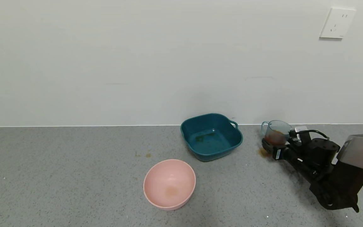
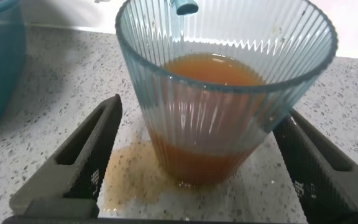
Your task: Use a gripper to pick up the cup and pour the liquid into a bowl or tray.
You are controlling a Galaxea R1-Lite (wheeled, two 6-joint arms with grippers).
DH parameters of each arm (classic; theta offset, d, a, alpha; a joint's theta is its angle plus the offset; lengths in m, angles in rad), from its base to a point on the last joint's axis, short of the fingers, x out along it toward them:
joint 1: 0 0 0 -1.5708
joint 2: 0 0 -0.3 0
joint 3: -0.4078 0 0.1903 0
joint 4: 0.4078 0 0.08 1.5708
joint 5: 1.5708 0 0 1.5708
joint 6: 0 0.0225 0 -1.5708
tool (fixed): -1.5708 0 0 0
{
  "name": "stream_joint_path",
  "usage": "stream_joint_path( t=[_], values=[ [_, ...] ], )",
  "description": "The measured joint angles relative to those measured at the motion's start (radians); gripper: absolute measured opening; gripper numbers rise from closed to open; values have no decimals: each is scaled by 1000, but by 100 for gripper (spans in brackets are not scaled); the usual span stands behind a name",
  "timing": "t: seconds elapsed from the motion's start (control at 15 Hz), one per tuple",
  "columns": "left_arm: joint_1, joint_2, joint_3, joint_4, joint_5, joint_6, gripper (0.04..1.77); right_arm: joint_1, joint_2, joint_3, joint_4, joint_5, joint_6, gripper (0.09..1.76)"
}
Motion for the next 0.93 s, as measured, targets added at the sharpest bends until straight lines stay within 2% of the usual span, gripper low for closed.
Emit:
stream_joint_path(
  t=[0.8,0.93],
  values=[
    [0,0,0,0,0,0,172,-6,25,-63,0,-4,2,171],
    [0,0,0,0,0,0,172,-9,29,-72,0,-9,1,143]
  ],
)
